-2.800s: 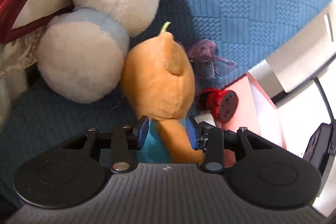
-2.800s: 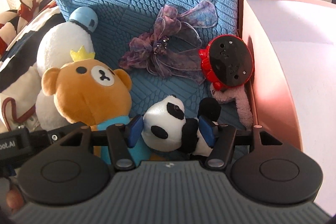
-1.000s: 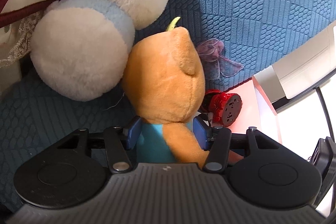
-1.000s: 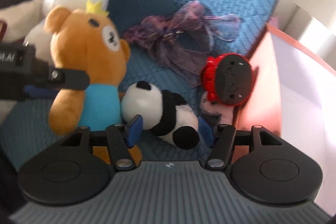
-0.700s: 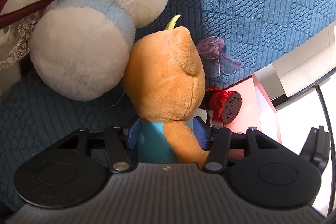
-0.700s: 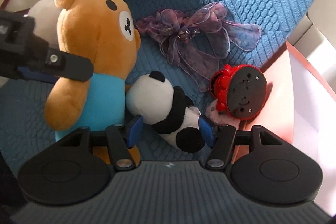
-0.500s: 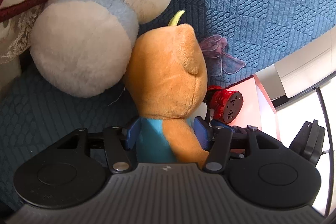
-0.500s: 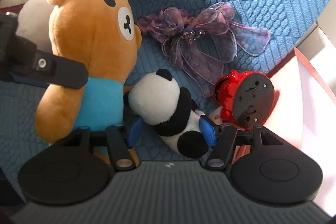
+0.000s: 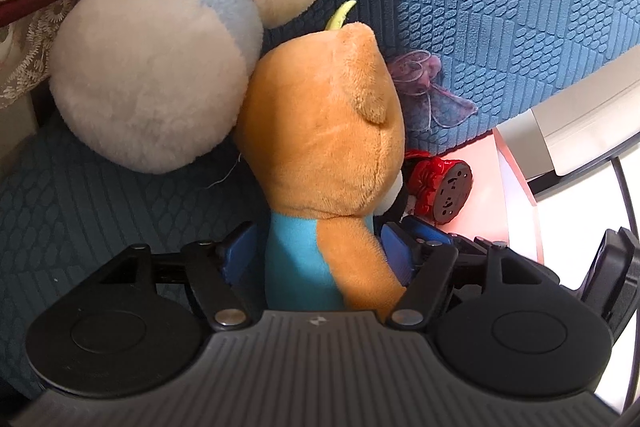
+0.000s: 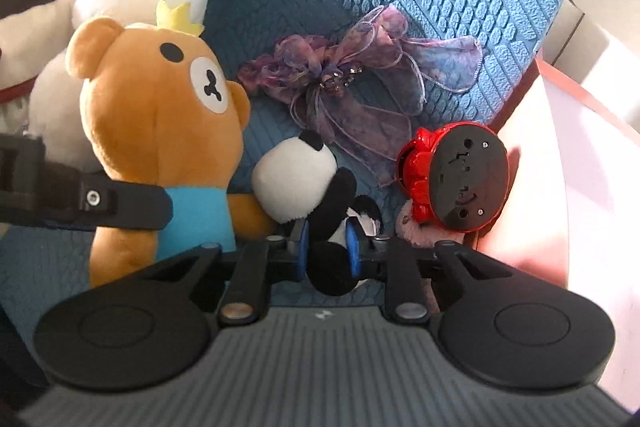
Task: Organize objects
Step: 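Carry the bear in left tool while right tool carries panda toward pink box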
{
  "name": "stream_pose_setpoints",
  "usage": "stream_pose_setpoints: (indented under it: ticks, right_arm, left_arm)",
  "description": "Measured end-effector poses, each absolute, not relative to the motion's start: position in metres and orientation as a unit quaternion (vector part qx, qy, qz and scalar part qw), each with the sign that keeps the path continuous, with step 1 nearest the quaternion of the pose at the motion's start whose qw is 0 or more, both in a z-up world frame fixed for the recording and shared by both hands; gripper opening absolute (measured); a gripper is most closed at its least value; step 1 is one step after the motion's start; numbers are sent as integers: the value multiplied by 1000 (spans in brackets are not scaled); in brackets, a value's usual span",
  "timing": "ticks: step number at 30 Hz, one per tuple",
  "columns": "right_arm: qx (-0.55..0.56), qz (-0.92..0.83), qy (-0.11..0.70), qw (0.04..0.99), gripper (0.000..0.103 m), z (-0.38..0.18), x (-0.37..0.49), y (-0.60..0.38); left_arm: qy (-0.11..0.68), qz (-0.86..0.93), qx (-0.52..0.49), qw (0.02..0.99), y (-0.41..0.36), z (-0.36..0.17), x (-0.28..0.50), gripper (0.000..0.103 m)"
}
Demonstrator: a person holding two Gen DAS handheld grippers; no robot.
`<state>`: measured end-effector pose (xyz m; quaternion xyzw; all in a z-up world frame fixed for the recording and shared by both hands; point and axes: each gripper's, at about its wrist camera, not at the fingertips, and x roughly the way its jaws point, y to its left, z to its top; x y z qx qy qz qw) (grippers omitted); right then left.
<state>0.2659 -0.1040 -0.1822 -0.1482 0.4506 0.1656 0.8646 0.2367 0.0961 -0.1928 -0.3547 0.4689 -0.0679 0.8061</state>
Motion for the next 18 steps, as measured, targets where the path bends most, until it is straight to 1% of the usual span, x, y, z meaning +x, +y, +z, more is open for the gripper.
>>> stream_pose_setpoints:
  ticks: [6,10,13,16,18]
  right_arm:
    - [-188,188,453,851,28,-188,276,-91]
    - [-191,203,467,839,38,-194,292,-88]
    - [-167,205,478,837,42,-197,303,-92]
    - [-141,201,482,841,43,-198,306,-97]
    - [-128,197,483,844,40,-197,306,-100]
  left_arm:
    - [468,-68,-360,804,98,-195,236,74]
    - [468,-67,-364,802,98,-197,235,74]
    - [471,-67,-369,798,98,-200,236,74]
    - [473,-69,-373,795,98,-202,238,74]
    - [474,-68,-373,795,97,-203,239,74]
